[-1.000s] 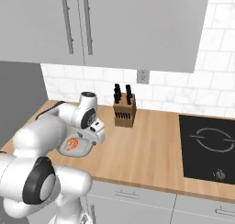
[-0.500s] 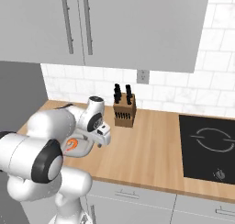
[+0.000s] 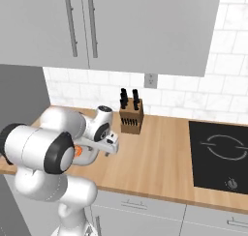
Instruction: Take the meat container that has the shrimp and place it on the second highest rack of the freezer. Then take the vegetable container that has the lemon wedge and carrot and place it on the highest rack of the freezer.
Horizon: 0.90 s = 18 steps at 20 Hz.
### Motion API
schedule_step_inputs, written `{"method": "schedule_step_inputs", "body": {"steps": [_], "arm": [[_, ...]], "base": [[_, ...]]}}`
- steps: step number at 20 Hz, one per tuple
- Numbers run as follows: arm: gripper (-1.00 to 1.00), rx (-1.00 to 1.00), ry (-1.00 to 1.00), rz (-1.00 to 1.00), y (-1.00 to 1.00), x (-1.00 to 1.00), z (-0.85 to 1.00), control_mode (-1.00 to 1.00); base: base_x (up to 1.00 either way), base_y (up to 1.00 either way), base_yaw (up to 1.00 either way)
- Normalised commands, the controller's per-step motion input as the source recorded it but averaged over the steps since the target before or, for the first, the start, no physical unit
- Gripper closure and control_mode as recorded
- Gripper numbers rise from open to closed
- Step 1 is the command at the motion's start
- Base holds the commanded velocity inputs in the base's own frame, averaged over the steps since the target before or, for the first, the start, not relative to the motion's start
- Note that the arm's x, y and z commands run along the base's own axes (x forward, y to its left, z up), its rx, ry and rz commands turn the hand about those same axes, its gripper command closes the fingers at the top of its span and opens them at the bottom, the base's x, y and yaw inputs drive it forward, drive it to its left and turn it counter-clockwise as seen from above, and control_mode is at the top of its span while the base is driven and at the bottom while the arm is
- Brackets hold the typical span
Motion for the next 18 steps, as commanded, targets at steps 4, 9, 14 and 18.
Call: {"method": "schedule_step_inputs", "body": {"steps": [4, 9, 14, 18], "arm": [[-1.00, 0.03, 0.00, 0.16, 0.22, 0.23, -0.35, -1.00], [1.00, 0.02, -0.01, 0.07, 0.19, 0.06, -0.22, -1.00], [1.00, 0.00, 0.00, 0.02, 0.24, -0.08, 0.00, -1.00], [1.00, 0.00, -0.05, 0.00, 0.03, -0.33, 0.00, -1.00]], "base": [[0.00, 0.00, 0.00], [0.00, 0.00, 0.00], [0.00, 0.00, 0.00], [0.00, 0.00, 0.00]]}}
